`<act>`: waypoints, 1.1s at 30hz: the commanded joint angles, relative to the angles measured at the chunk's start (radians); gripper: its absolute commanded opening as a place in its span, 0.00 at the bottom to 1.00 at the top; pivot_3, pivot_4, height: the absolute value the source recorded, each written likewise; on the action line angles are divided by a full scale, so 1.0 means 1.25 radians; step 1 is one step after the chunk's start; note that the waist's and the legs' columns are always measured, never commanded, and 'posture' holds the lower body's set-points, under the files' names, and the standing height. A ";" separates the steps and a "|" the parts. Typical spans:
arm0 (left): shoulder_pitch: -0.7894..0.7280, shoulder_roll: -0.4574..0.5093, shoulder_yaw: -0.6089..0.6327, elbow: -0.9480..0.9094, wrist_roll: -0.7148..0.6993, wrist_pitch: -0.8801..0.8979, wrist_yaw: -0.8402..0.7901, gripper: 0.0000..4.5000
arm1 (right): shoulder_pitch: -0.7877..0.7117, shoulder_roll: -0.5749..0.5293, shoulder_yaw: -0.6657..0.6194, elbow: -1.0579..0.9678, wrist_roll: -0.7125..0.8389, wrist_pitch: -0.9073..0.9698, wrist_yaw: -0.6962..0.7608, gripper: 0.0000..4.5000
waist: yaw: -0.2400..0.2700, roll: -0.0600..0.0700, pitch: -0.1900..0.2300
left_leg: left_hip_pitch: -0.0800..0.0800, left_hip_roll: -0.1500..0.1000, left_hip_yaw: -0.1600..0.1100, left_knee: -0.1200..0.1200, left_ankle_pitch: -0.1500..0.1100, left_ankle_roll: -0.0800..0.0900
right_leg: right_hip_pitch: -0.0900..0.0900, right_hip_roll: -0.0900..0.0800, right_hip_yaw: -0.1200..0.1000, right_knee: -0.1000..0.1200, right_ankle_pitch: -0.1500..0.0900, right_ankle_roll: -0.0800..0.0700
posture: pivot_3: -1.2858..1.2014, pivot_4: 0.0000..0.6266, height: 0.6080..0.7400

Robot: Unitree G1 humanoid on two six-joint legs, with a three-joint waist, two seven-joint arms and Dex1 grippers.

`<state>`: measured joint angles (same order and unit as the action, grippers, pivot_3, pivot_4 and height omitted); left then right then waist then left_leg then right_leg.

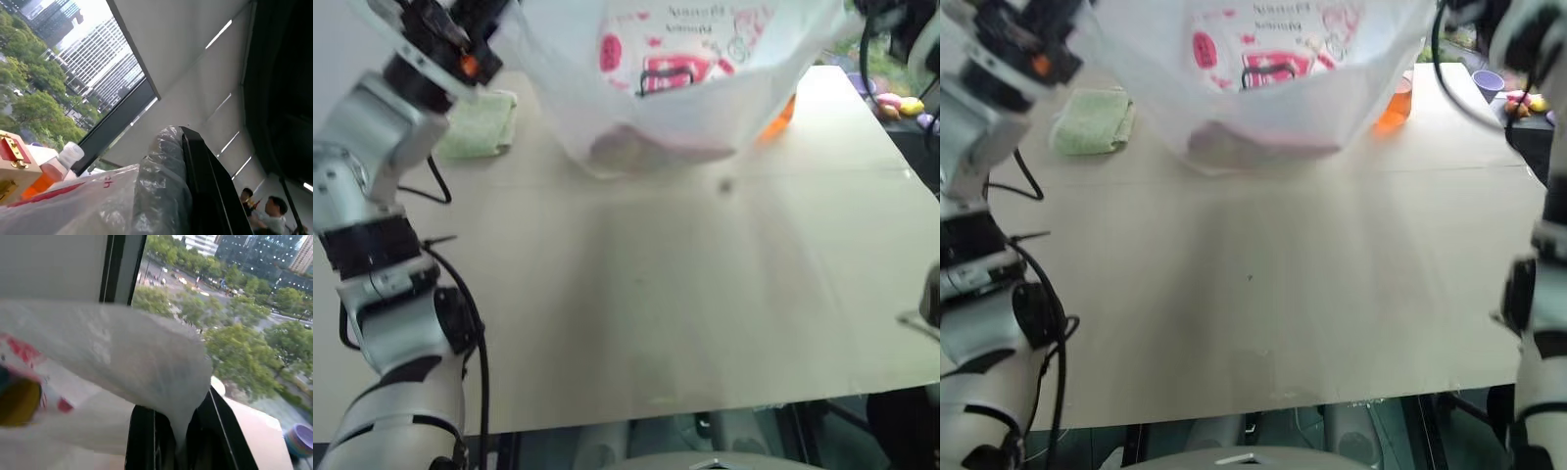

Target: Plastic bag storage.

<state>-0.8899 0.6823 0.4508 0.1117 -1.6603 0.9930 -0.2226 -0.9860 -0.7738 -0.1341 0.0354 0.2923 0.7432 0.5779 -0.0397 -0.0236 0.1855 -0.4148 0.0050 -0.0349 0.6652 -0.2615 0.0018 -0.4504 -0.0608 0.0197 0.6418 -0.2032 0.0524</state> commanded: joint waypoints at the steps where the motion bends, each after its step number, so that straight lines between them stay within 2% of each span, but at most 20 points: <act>1: 0.173 -0.031 -0.001 -0.237 0.006 -0.009 0.038 0.00 | 0.283 0.012 -0.108 -0.307 0.035 0.088 -0.041 0.00 | 0.006 0.000 -0.001 | 0.000 0.000 -0.001 0.000 0.000 0.000 | 0.001 -0.001 -0.001 0.000 0.000 0.000 | 0.52 0.24 1.00; 3: 0.280 -0.042 -0.042 -0.350 0.096 -0.029 0.026 0.00 | 0.459 0.051 -0.128 -0.423 0.035 0.079 -0.064 0.00 | 0.017 0.000 -0.001 | 0.000 0.001 -0.001 0.001 0.000 0.000 | 0.001 -0.002 -0.001 0.001 0.000 0.000 | 0.52 0.24 1.00; 6: 0.428 -0.016 -0.152 -0.468 0.342 -0.110 -0.055 0.00 | 0.678 0.104 -0.106 -0.506 0.000 -0.006 -0.078 0.00 | 0.023 0.001 0.000 | 0.001 -0.002 0.001 0.003 0.000 0.000 | 0.001 -0.002 0.002 0.001 0.000 0.001 | 0.52 0.24 1.00; 9: 0.549 0.010 -0.222 -0.515 0.516 -0.206 -0.155 0.00 | 0.801 0.149 -0.100 -0.516 0.007 -0.114 -0.048 0.00 | 0.022 0.001 -0.001 | 0.007 -0.002 0.002 0.004 -0.002 0.004 | 0.007 0.000 0.004 0.000 0.000 0.002 | 0.52 0.24 1.00; 11: 0.632 0.014 -0.205 -0.514 0.538 -0.239 -0.223 0.00 | 0.874 0.145 -0.090 -0.512 0.000 -0.169 -0.013 0.00 | 0.020 0.001 -0.001 | 0.019 0.000 0.004 0.003 -0.002 0.004 | 0.017 0.002 0.005 -0.001 -0.002 0.000 | 0.52 0.24 1.00; 12: 0.666 0.016 -0.185 -0.513 0.526 -0.243 -0.258 0.12 | 0.907 0.138 -0.090 -0.504 -0.006 -0.204 0.011 0.13 | 0.019 0.001 -0.001 | 0.020 0.001 0.005 0.003 -0.002 0.004 | 0.018 0.004 0.006 -0.001 -0.004 0.002 | 0.52 0.24 1.00; 14: 0.704 0.016 -0.168 -0.517 0.528 -0.254 -0.296 0.28 | 0.948 0.129 -0.101 -0.481 -0.008 -0.258 0.042 0.29 | 0.019 0.001 -0.001 | 0.023 0.003 0.006 0.004 -0.002 0.004 | 0.019 0.005 0.007 -0.001 -0.003 0.002 | 0.52 0.24 1.00; 17: 0.769 0.012 -0.136 -0.510 0.565 -0.287 -0.327 0.63 | 1.020 0.130 -0.120 -0.458 -0.029 -0.341 0.056 0.67 | 0.020 0.001 -0.001 | 0.028 0.004 0.005 0.004 -0.002 0.004 | 0.024 0.006 0.006 -0.001 -0.004 0.002 | 0.52 0.24 1.00; 20: 0.825 -0.006 -0.116 -0.517 0.593 -0.317 -0.334 0.89 | 1.079 0.141 -0.157 -0.471 0.019 -0.371 0.090 0.94 | 0.021 0.002 -0.002 | 0.027 0.004 0.005 0.004 -0.002 0.004 | 0.024 0.006 0.006 -0.001 -0.004 0.002 | 0.52 0.24 1.00; 21: 0.845 -0.008 -0.113 -0.523 0.611 -0.329 -0.341 0.93 | 1.102 0.140 -0.166 -0.473 0.035 -0.377 0.109 0.98 | 0.021 0.001 -0.002 | 0.027 0.004 0.006 0.004 -0.002 0.004 | 0.024 0.006 0.007 -0.001 -0.004 0.002 | 0.52 0.24 1.00; 23: 0.879 -0.002 -0.111 -0.528 0.669 -0.364 -0.346 0.97 | 1.145 0.137 -0.181 -0.456 0.044 -0.417 0.147 0.99 | 0.022 0.001 -0.002 | 0.027 0.004 0.006 0.004 -0.002 0.004 | 0.024 0.006 0.007 -0.001 -0.004 0.002 | 0.52 0.24 1.00; 25: 0.880 -0.054 -0.094 -0.508 0.724 -0.464 -0.333 0.97 | 1.164 0.146 -0.196 -0.409 0.071 -0.493 0.206 0.99 | 0.023 0.001 -0.002 | 0.027 0.004 0.005 0.003 -0.003 0.004 | 0.024 0.006 0.006 -0.003 -0.004 0.001 | 0.52 0.24 1.00; 28: 0.856 -0.023 -0.069 -0.445 0.757 -0.478 -0.368 0.97 | 1.173 0.147 -0.214 -0.331 0.070 -0.550 0.231 0.99 | 0.023 0.000 -0.003 | 0.027 0.004 0.005 0.003 -0.003 0.005 | 0.026 0.006 0.006 -0.004 -0.004 0.001 | 0.52 0.24 1.00; 33: 0.838 0.021 -0.047 -0.403 0.740 -0.461 -0.436 0.97 | 1.153 0.133 -0.233 -0.239 0.076 -0.619 0.270 0.99 | 0.022 0.001 -0.003 | 0.028 0.005 0.004 0.003 -0.003 0.005 | 0.027 0.006 0.005 -0.004 -0.004 0.001 | 0.52 0.24 1.00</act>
<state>0.1566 0.6918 0.3760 -0.3785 -0.7295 0.4273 -0.7300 0.4648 -0.5924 -0.3852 -0.2740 0.3655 0.0127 0.8957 -0.0126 -0.0220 0.1819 -0.3793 0.0114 -0.0296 0.6695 -0.2649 0.0075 -0.4165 -0.0531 0.0256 0.6365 -0.2084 0.0539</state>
